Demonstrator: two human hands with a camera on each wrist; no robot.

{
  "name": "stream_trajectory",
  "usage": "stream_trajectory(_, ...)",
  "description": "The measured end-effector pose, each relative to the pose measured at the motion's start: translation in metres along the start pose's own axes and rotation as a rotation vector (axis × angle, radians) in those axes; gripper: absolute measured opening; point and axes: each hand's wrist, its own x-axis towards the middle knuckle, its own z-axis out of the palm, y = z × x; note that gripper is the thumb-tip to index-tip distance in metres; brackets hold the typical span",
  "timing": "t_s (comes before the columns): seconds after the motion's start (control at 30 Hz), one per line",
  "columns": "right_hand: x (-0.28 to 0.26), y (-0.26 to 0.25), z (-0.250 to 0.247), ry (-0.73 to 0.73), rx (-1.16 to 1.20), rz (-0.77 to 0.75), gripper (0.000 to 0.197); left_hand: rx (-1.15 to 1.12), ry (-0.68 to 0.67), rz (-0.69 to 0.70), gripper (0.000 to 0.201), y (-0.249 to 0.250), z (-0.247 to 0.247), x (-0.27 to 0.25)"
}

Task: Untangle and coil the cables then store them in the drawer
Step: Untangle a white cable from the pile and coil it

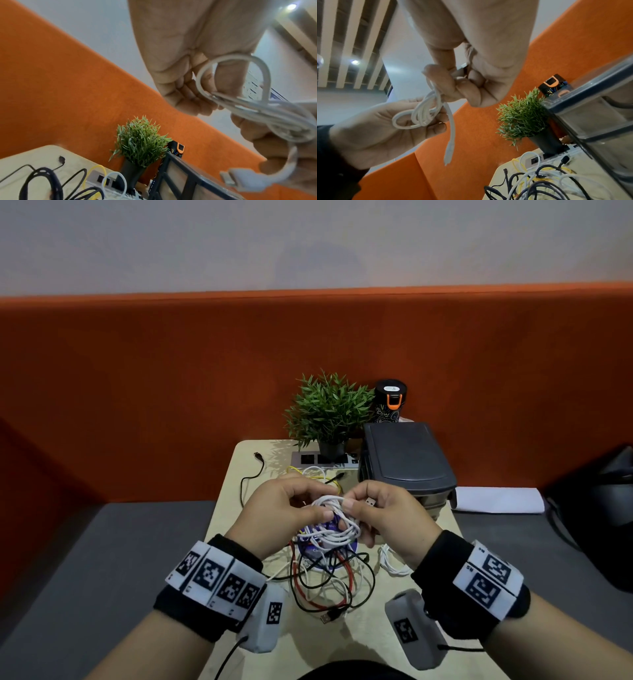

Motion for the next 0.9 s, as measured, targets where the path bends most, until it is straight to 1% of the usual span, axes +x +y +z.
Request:
stream_trajectory(0.1,-0.001,-0.002,0.0,-0.014,0.03,0.008,0.007,0.101,0.052,0.075,0.017,0.004,0.003,-0.002)
stream_trajectory(0.17,-0.003,-0.004,0.0,-0.03,0.009,-0.005,0.01,0.185,0.079,0.073,0.013,0.004,0.005,-0.001)
stream_trajectory(0.2,-0.003,-0.005,0.0,-0.034,-0.025,-0.017,0.016,0.208,0.093,0.058,0.01,0.004,0.005,0.0)
stream_trajectory(0.27,-0.005,-0.005,-0.002,-0.015,-0.18,-0.07,0.026,0.223,0.095,0.034,0.009,0.003,0.003,0.001)
stream_trajectory(0.33,-0.006,-0.005,-0.003,0.023,-0.303,-0.117,0.023,0.225,0.064,0.041,0.01,0.004,0.002,0.001)
stream_trajectory(0.4,-0.005,-0.004,-0.005,0.045,-0.255,-0.119,0.015,0.177,0.052,0.056,0.014,0.006,0.003,-0.001)
stream_trajectory(0.5,-0.003,-0.004,-0.006,0.034,-0.116,-0.074,0.008,0.056,0.051,0.082,0.031,0.006,0.003,-0.005)
stream_trajectory(0.57,-0.002,-0.005,-0.006,0.014,-0.04,-0.042,0.007,0.129,0.036,0.146,0.035,0.003,0.003,-0.006)
stream_trajectory(0.67,-0.002,-0.007,-0.005,-0.006,0.07,-0.009,0.008,0.345,0.038,0.315,0.029,0.001,0.002,-0.006)
stream_trajectory(0.8,-0.001,-0.008,-0.008,-0.026,0.131,0.02,0.015,0.512,0.14,0.553,0.009,-0.002,0.002,-0.005)
stream_trajectory(0.9,-0.001,-0.009,-0.01,-0.04,0.127,0.031,0.009,0.658,0.195,0.656,0.009,-0.006,0.002,-0.003)
